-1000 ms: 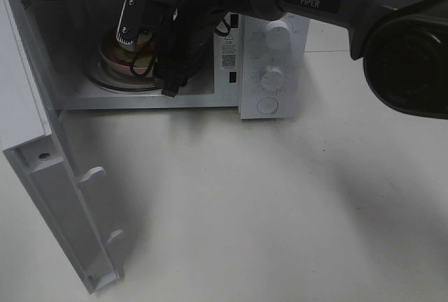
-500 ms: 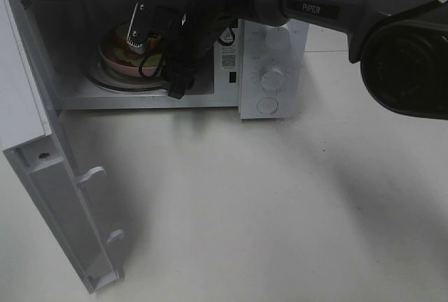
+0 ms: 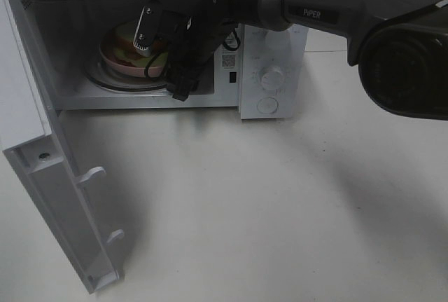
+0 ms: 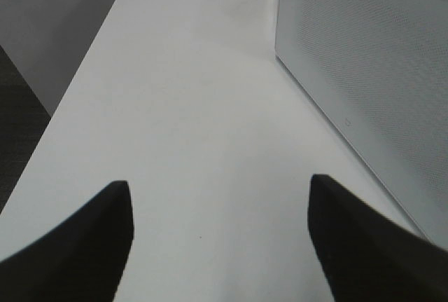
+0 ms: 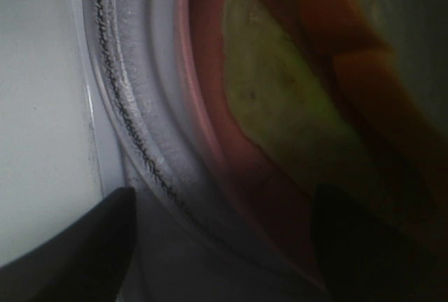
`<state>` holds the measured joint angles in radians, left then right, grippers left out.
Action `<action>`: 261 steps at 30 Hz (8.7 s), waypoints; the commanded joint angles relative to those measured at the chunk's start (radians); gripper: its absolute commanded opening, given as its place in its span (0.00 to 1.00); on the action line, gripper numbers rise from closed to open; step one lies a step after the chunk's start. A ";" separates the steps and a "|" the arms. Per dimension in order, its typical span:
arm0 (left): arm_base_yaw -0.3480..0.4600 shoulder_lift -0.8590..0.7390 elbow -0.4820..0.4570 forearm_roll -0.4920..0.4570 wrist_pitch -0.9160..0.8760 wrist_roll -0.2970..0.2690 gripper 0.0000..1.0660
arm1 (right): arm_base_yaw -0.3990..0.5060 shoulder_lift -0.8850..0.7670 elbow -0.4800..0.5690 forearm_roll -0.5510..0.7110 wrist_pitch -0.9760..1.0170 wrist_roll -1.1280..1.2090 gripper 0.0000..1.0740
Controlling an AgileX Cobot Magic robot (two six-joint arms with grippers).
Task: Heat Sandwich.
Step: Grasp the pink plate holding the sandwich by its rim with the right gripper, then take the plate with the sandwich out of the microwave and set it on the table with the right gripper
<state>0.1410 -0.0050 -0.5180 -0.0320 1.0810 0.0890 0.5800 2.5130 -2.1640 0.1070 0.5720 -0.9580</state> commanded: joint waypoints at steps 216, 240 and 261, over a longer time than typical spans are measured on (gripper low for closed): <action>-0.007 -0.016 0.002 0.004 -0.014 -0.004 0.64 | 0.307 -0.992 1.186 0.000 0.029 -0.323 0.00; -0.007 -0.016 0.002 0.004 -0.014 -0.004 0.64 | 0.307 -1.272 1.384 -0.129 0.213 0.118 0.00; -0.007 -0.016 0.002 0.004 -0.014 -0.004 0.64 | 0.027 -1.279 1.390 -0.243 0.227 0.616 0.00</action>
<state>0.1410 -0.0050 -0.5180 -0.0320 1.0810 0.0890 0.6540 1.2410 -0.7720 -0.0860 0.8230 -0.4300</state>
